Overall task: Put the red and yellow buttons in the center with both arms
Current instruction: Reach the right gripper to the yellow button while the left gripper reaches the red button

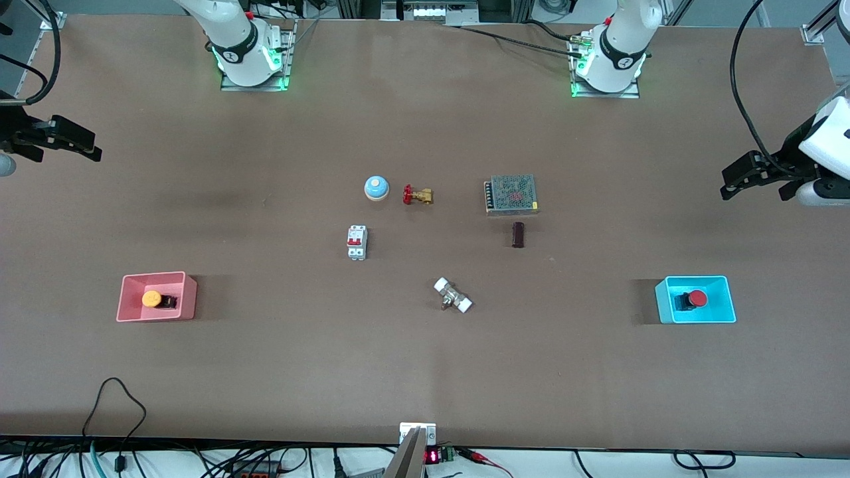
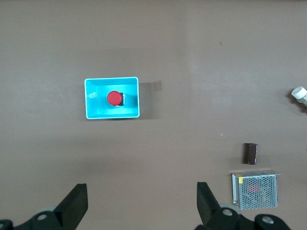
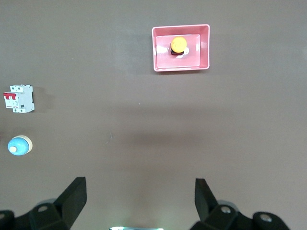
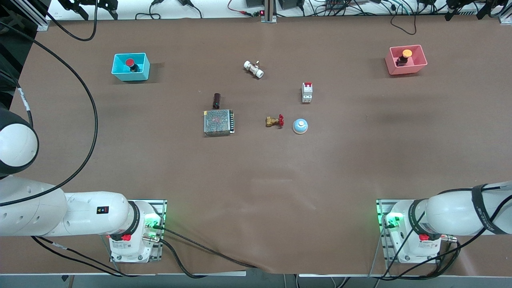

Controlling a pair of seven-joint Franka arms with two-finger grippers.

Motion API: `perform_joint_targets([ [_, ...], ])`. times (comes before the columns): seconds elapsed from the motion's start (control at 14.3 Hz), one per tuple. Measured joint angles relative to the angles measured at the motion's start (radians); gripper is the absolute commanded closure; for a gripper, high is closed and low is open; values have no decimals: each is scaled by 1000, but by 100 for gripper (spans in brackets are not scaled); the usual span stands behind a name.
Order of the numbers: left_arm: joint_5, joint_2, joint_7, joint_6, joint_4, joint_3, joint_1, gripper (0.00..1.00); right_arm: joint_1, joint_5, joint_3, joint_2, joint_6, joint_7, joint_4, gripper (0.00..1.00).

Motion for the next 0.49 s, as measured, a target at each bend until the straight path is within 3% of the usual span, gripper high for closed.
perform_joint_targets([
  [0.49,0,12,0,4,0,1,3,0,-1,0,-1,-4,-1,11,-18,0],
])
